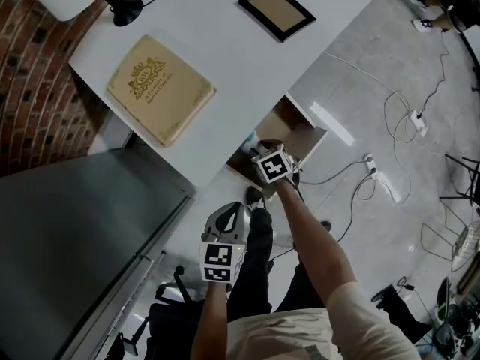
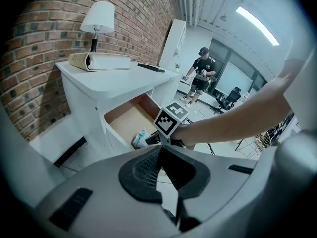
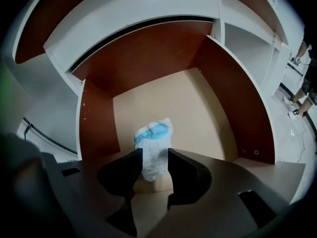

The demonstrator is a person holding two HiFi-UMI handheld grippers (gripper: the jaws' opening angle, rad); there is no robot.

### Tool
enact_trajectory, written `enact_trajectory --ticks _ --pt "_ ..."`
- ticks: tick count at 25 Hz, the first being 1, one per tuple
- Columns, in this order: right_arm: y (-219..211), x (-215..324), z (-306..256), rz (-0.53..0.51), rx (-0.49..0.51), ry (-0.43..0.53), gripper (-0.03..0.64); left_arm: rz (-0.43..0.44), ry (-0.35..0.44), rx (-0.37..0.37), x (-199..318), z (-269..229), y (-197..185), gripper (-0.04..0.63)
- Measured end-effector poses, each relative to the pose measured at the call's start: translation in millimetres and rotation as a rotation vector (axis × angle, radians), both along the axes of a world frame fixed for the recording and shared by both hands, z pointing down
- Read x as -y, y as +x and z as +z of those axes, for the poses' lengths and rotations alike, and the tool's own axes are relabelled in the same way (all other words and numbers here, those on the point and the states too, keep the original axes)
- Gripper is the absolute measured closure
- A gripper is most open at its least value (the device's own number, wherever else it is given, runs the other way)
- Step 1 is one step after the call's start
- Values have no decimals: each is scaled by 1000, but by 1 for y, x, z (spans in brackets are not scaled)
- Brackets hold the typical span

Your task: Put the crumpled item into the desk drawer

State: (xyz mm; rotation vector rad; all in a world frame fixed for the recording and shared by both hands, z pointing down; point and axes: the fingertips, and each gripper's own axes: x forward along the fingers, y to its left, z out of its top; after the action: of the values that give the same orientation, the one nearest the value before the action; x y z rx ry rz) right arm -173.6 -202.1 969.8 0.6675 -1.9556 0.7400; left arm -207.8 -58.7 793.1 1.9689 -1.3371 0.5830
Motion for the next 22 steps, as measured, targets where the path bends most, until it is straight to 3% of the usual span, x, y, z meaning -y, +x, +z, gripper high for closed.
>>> enact_trajectory --ticks 8,22 --pt "8 -15 -33 -33 11 16 433 7 15 -14 7 -6 8 578" --pt "58 -71 -123 81 66 21 433 77 51 2 2 -59 23 578"
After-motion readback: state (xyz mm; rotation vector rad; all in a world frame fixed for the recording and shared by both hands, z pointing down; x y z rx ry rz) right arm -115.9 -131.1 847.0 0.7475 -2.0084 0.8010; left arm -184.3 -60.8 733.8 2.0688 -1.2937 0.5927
